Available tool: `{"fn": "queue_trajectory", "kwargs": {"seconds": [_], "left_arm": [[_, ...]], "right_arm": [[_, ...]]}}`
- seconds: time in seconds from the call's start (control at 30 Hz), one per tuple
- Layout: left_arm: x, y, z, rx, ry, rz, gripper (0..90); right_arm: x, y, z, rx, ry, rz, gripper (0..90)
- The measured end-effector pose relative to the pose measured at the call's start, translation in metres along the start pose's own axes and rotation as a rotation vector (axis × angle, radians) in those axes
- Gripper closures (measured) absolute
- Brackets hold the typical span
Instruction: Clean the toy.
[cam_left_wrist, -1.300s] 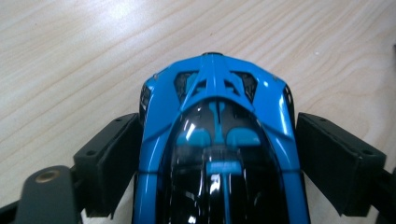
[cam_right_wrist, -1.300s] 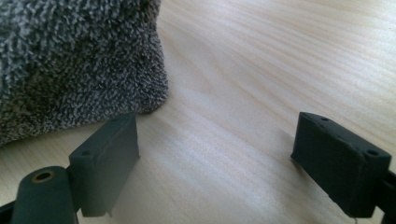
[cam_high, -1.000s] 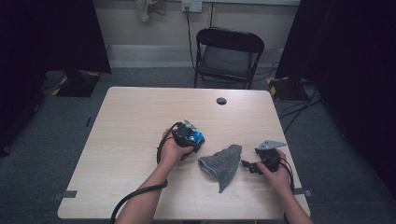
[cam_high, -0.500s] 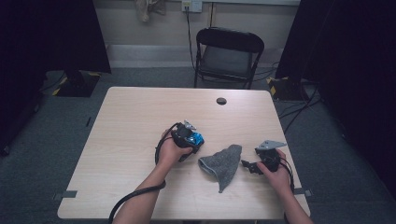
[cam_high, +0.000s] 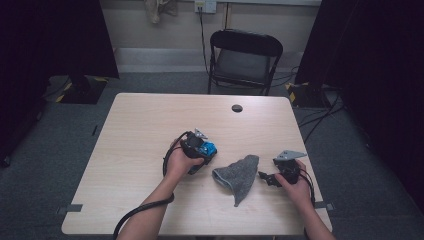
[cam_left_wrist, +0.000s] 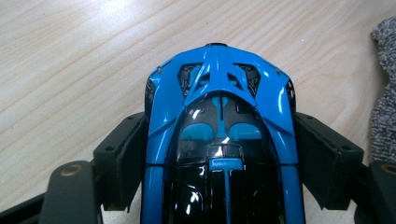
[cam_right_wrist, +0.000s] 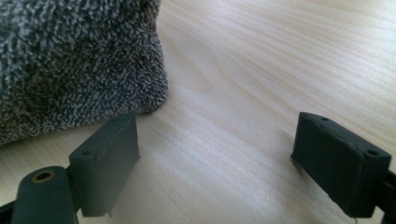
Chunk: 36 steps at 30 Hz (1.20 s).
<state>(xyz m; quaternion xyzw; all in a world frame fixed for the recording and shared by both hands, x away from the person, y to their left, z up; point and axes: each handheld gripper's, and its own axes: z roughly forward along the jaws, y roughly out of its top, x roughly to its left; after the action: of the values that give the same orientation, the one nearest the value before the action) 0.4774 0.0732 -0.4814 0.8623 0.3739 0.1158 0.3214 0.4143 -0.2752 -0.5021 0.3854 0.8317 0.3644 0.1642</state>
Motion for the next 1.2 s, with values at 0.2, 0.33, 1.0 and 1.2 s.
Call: {"fn": "queue_trajectory", "kwargs": {"seconds": [0.2,0.33,1.0,1.2], "left_arm": [[-0.0007,-0.0022,0.0040,0.008,0.008,0.008,24.3],[-0.0013,-0.0029,0.0057,0.001,0.011,0.009,24.2],[0.0003,-0.0026,0.0058,0.002,0.002,-0.015,18.7],[0.0013,-0.0022,0.0059,0.009,-0.002,-0.025,18.0]], "right_arm": [[0.0000,0.0000,0.0000,0.000,0.000,0.000,13.8],[0.0000,0.0000,0.0000,0.000,0.000,0.000,13.9],[0.0001,0.0000,0.0000,0.000,-0.001,0.000,13.8],[0.0001,0.0000,0.0000,0.000,-0.001,0.000,13.9]]}}
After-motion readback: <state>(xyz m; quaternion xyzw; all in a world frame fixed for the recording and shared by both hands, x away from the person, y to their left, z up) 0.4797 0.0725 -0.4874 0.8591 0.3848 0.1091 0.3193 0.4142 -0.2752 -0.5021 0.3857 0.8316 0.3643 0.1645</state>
